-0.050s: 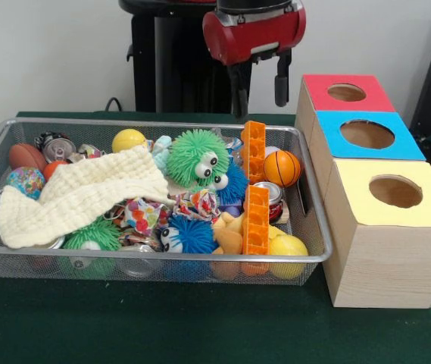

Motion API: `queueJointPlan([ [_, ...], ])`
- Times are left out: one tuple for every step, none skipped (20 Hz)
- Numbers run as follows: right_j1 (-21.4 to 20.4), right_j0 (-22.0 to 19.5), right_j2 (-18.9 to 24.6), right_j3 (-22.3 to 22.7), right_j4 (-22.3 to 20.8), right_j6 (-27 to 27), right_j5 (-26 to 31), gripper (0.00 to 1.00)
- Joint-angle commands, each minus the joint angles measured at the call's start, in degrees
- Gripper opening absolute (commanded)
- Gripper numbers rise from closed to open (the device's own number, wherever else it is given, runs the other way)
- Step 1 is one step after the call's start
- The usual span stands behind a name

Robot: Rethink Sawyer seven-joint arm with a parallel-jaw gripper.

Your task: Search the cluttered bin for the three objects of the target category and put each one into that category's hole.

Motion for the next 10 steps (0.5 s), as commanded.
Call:
queueJointPlan([
  [3.1, -1.0, -3.0, 8.0, -8.9, -8.4, -1.1, 1.0],
  [3.3, -1.1, -3.1, 8.2, -9.1, -8.1, -0.9, 1.0],
  [3.2, -1.1, -3.3, 8.4, -9.3, -7.9, -0.3, 1.0],
  [3.1, -1.3, -3.1, 8.7, -9.4, -7.9, 0.0, 1.0],
  [2.8, -1.4, -3.1, 8.8, -9.3, -7.8, 0.7, 1.0],
  [2.6, -1.4, -3.0, 9.0, -9.3, -7.7, 1.5, 1.0],
  [2.5, -1.4, -3.4, 9.5, -9.2, -6.9, 2.0, 1.0],
  [2.4, -1.4, -3.5, 9.8, -9.4, -6.4, 1.9, 1.0],
  [2.5, -1.5, -3.7, 10.4, -9.7, -5.8, 1.5, 1.0],
  [2.5, -1.5, -3.9, 10.7, -9.9, -5.6, 1.4, 1.0],
])
